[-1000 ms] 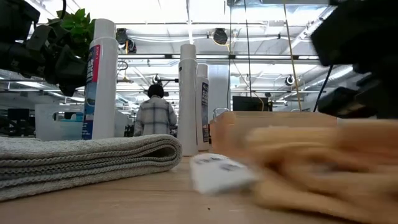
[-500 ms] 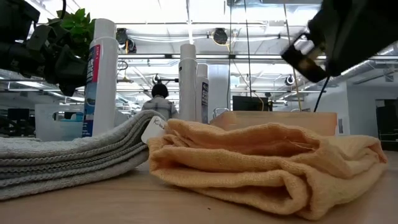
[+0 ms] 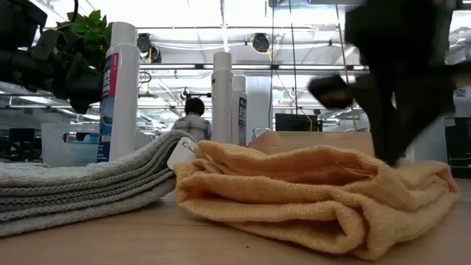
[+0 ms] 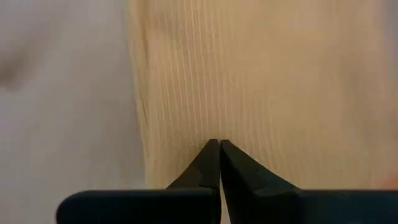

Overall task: Pick & Place Kitchen Items
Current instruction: Put the orange microfiber cloth into the orange bin

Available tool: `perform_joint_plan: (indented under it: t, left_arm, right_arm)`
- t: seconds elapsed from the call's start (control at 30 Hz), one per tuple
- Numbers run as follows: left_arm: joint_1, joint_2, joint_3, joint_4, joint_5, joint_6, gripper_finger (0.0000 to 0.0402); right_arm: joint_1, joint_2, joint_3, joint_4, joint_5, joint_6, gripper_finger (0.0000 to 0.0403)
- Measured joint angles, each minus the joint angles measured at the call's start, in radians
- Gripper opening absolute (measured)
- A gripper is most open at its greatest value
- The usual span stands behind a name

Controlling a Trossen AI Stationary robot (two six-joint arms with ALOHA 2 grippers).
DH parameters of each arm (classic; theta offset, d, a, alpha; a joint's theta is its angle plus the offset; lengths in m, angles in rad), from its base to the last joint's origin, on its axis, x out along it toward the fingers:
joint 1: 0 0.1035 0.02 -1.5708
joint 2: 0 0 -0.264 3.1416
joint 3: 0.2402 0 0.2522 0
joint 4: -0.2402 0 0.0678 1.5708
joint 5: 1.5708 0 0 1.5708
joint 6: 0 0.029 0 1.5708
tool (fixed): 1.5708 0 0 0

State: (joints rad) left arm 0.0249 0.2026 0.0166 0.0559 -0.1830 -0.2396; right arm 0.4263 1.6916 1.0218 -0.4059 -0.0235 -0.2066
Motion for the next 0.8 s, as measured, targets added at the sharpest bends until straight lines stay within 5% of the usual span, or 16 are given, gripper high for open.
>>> perform_joint_plan:
  t: [0.13,0.57,0.8]
  left_arm:
    - [0.000,0.000,0.000,0.000,0.000,0.000,0.0108]
    - [0.000,0.000,0.000,0.000,0.000,0.000,0.0108]
    - [0.000,0.000,0.000,0.000,0.000,0.000,0.0108]
  right_arm:
    - [0.007,0.040,0.005,-0.054,0.004,0.060,0.0000]
    - [0.142,0.054,0.001,0.032,-0.003,1.042,0.0000]
    - [0.218,0.032,-0.001,0.206,0.046,1.102,0.0000]
